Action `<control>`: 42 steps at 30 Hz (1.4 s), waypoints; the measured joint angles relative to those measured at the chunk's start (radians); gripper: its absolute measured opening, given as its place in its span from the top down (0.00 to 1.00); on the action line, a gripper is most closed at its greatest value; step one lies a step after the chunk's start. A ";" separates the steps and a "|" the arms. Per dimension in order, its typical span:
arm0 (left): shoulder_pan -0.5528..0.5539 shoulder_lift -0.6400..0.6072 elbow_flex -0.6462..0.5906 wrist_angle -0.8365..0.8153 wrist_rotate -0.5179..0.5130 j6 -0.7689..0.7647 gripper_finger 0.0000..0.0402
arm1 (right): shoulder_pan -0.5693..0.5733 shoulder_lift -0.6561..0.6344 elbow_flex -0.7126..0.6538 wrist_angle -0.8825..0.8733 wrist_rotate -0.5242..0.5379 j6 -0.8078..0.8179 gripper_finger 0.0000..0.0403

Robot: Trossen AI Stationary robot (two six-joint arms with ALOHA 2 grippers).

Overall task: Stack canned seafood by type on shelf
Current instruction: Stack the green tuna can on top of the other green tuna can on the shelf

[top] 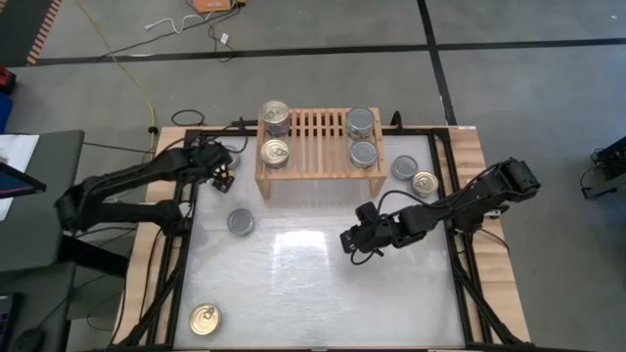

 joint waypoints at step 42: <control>-0.524 0.175 -0.087 -0.038 0.203 -0.560 0.29 | 0.003 0.000 0.000 -0.003 0.000 0.040 0.76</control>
